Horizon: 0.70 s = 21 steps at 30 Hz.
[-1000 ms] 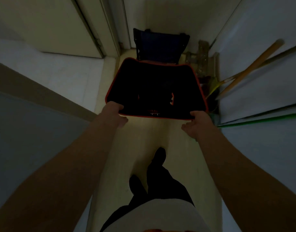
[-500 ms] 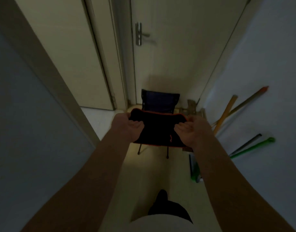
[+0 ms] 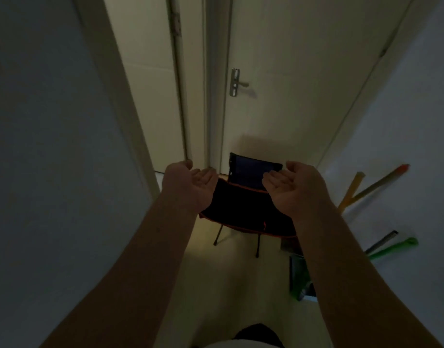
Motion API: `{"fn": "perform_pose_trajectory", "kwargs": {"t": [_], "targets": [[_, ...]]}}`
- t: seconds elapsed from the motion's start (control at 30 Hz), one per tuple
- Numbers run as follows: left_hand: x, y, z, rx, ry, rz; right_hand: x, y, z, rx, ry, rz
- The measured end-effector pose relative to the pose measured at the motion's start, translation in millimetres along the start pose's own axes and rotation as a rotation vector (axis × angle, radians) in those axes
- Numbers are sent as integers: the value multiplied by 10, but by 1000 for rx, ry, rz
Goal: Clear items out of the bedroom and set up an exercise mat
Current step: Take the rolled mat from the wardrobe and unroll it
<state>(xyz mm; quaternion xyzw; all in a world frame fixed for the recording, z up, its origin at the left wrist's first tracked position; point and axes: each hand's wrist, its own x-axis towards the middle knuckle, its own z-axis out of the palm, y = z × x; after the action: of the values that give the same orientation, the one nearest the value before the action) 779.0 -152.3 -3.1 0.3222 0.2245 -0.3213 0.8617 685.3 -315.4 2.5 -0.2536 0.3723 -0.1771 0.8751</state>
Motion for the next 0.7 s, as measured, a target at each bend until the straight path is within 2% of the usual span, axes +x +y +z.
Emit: {"fn": "perform_pose_trajectory", "kwargs": {"t": [0.23, 0.43, 0.53, 0.7], "targets": [[-731, 73, -389, -114, 136, 223, -416, 227, 202, -82, -192, 151], [-1633, -316, -952, -313, 282, 421, -978, 638, 15, -274, -345, 312], [-2230, -578, -1333, -411, 403, 535, -1368, 964, -105, -404, -417, 421], [-3303, -857, -1934, -580, 507, 748, -2117, 1537, -243, -562, -583, 604]]}}
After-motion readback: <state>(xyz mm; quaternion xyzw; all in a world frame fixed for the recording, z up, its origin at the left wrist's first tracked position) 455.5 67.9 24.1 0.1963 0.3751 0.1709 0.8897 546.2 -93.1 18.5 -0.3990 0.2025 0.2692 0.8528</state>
